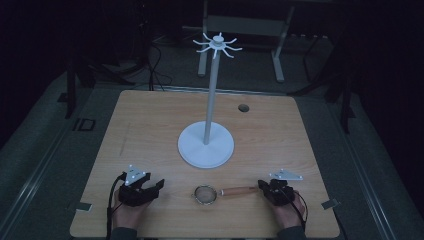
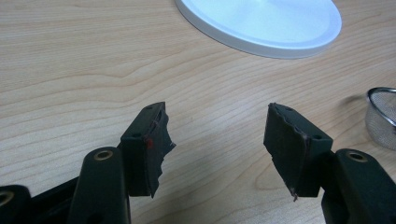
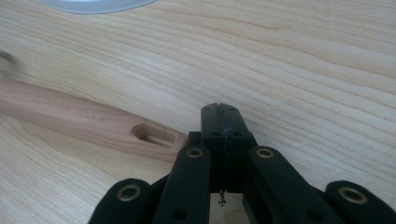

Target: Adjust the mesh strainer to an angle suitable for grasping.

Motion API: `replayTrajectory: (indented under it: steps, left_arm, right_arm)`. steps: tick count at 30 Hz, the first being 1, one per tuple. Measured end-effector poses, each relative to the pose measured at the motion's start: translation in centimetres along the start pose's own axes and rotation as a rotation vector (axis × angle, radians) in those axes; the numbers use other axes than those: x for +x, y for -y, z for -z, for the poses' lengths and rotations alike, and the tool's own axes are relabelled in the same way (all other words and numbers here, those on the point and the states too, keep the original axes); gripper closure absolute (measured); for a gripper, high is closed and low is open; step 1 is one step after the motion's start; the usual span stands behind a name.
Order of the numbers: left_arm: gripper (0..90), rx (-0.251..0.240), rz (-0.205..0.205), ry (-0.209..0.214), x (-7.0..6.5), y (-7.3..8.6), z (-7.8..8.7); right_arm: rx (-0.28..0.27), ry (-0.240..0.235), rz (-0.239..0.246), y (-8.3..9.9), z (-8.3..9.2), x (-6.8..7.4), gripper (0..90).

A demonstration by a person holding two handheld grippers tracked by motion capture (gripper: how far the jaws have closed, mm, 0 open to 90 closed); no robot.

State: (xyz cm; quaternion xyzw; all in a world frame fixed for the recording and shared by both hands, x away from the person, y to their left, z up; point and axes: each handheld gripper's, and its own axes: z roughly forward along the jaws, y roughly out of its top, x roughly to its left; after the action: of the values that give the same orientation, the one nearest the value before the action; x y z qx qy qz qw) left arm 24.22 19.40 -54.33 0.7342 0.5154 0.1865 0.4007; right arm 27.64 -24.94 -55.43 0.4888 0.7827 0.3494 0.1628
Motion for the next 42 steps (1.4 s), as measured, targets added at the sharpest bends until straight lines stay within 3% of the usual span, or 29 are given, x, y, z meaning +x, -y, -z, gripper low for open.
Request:
replayTrajectory:
  steps: [16, 30, 42]
  left_arm:
    - [40.0, 0.001, -0.004, 0.003, -0.2, 0.0, 0.0]
    - [40.0, 0.004, -0.010, 0.011, -0.4, 0.0, -0.1]
    - [40.0, 0.001, -0.022, 0.026, -1.0, -0.3, -0.1]
  right_arm:
    - [0.005, -0.043, 0.026, -0.8, -1.3, 2.2, 90.0]
    - [0.004, -0.059, 0.031, -1.2, -2.0, 3.3, 89.9]
    - [0.007, -0.088, 0.085, -2.2, -3.3, 5.3, 89.9]
